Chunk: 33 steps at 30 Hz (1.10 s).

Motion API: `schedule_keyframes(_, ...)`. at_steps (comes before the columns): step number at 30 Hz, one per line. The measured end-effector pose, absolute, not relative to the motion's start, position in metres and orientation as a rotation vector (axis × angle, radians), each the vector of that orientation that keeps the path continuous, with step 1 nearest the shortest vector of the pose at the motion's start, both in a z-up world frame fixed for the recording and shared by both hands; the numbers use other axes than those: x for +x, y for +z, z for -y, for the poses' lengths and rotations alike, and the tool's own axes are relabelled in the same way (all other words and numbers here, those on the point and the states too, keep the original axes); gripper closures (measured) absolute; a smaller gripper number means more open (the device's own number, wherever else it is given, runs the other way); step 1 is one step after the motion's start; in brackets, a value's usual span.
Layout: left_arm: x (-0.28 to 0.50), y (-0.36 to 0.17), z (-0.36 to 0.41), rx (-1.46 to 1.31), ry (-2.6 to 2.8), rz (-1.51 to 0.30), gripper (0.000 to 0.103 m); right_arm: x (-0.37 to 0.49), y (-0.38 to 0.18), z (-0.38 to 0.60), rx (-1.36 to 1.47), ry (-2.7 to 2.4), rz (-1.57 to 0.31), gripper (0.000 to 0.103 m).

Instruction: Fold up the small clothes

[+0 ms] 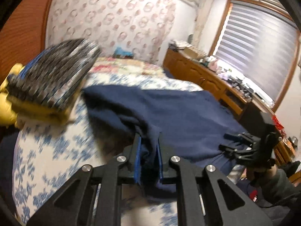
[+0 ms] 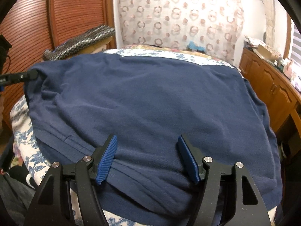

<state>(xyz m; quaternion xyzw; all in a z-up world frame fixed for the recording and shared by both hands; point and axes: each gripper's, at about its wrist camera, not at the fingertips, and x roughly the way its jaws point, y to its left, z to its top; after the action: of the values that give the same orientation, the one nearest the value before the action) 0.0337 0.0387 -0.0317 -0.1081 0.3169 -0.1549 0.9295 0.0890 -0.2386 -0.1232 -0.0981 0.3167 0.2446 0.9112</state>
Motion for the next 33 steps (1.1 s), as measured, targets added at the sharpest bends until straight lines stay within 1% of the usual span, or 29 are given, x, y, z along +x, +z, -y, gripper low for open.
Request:
schedule_keyframes(11,0.071,0.009,0.041,-0.15,-0.499,-0.607,0.092,0.076,-0.11,0.284,-0.142,0.495,-0.619,0.035)
schedule_keyframes(23,0.108,0.06,0.167,-0.039,-0.711,-0.578,0.093,0.064,-0.103,0.337,-0.1,0.434,-0.558,0.035)
schedule_keyframes(29,0.115,0.075,0.23,0.045,-0.79,-0.583,0.092,0.055,-0.1,0.371,-0.065,0.395,-0.535,0.035)
schedule_keyframes(33,0.122,0.072,0.257,0.073,-0.81,-0.616,0.092,0.047,-0.097,0.391,-0.033,0.368,-0.524,0.035)
